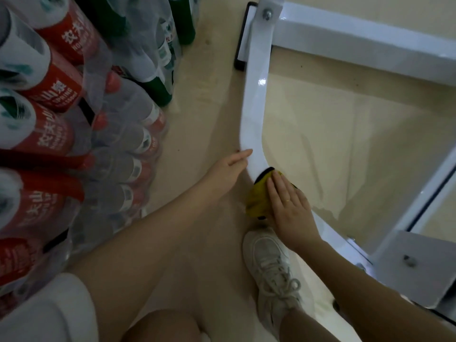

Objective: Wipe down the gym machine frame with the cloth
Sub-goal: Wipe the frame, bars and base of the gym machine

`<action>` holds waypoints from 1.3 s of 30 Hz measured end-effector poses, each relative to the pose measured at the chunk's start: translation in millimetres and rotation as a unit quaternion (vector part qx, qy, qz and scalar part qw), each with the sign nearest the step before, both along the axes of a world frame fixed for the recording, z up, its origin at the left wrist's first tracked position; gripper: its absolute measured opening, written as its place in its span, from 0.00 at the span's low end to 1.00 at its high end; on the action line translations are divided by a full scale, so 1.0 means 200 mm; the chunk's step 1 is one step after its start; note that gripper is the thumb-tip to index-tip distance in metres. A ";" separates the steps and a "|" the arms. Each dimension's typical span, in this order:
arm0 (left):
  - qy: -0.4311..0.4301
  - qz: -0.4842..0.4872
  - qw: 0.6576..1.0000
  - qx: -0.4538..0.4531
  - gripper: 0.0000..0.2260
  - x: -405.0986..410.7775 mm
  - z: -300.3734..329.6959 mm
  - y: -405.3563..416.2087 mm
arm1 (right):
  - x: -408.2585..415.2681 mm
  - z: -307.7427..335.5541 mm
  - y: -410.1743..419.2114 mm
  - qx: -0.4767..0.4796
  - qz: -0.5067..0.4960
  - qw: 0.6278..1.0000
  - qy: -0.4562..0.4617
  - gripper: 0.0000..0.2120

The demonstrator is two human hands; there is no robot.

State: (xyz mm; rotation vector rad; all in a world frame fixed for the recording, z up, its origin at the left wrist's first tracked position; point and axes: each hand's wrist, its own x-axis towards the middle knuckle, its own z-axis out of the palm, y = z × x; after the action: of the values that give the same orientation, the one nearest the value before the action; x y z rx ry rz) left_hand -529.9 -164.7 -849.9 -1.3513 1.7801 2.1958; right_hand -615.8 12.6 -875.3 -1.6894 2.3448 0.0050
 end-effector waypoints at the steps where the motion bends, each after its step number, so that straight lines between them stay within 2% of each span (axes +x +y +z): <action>1: 0.000 -0.014 1.000 -0.009 0.16 -0.01 -0.01 0.03 | -0.01 0.01 0.01 0.012 -0.017 1.000 -0.005 0.35; 3: -0.005 -0.031 0.999 -0.038 0.17 -0.01 -0.04 0.08 | -0.01 0.02 -0.05 0.029 -0.048 0.998 -0.016 0.39; 8: -0.032 -0.077 0.994 -0.073 0.22 -0.01 -0.07 0.12 | 0.04 0.02 -0.23 0.047 -0.105 0.993 -0.040 0.38; 11: -0.060 -0.104 0.990 -0.075 0.24 0.00 -0.05 0.14 | -0.01 0.04 -0.09 0.037 -0.105 0.993 -0.045 0.38; 15: -0.069 -0.114 0.990 -0.050 0.29 0.01 -0.01 0.21 | -0.10 0.11 0.22 0.113 -0.162 0.977 -0.080 0.43; 18: -0.083 -0.116 0.989 -0.042 0.36 -0.03 0.00 0.29 | -0.11 0.13 0.17 0.139 -0.160 0.974 -0.075 0.39; 23: -0.091 -0.086 0.990 -0.072 0.31 -0.08 -0.04 0.32 | 0.03 0.05 -0.13 0.084 -0.133 0.986 -0.051 0.40; 26: -0.084 -0.088 0.989 -0.086 0.32 -0.05 -0.06 0.30 | -0.01 0.04 0.01 0.065 -0.116 0.989 -0.069 0.41; 28: -0.082 -0.094 0.988 -0.093 0.35 -0.03 -0.06 0.30 | -0.07 0.06 0.22 0.082 -0.108 0.988 -0.077 0.40; 32: -0.103 -0.068 0.985 -0.118 0.42 -0.06 -0.03 0.39 | -0.10 0.10 0.56 0.154 -0.157 0.975 -0.021 0.40; 34: -0.138 -0.031 0.982 -0.126 0.42 -0.12 0.00 0.48 | -0.11 0.11 0.56 0.191 -0.149 0.970 0.004 0.38; 39: -0.153 -0.048 0.980 -0.120 0.42 -0.12 -0.01 0.71 | -0.06 0.10 0.45 0.275 -0.166 0.946 0.047 0.38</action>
State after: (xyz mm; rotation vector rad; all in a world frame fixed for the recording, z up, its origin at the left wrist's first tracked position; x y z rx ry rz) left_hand -554.7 -21.8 -852.4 -1.5112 1.9844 1.6593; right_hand -627.9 102.3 -854.6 -1.0395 2.3615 0.6267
